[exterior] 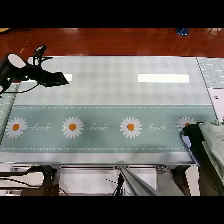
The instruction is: Fold the shirts.
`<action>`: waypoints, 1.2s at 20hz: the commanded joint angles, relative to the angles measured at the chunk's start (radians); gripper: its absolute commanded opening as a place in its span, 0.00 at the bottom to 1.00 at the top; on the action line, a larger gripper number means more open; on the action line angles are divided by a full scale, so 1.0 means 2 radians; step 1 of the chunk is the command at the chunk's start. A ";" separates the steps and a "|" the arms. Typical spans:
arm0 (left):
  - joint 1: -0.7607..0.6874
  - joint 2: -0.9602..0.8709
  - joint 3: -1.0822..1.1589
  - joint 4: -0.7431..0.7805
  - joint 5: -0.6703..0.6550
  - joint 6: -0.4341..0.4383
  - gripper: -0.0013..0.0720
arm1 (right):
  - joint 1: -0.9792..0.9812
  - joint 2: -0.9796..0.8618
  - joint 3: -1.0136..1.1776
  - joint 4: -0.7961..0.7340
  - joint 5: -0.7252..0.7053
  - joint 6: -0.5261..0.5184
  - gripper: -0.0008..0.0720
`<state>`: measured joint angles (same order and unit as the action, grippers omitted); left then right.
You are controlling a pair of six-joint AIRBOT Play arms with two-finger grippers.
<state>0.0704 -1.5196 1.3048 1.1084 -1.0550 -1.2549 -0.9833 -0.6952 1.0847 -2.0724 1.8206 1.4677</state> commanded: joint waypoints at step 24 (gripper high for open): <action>-0.178 0.118 0.051 0.254 -0.115 -0.170 1.00 | 0.527 -0.261 0.156 0.299 -0.253 0.003 0.85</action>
<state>-0.2756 -1.2827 1.4071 1.5951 -1.2816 -1.5730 0.0532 -1.2087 1.3952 -1.4853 1.3296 1.4643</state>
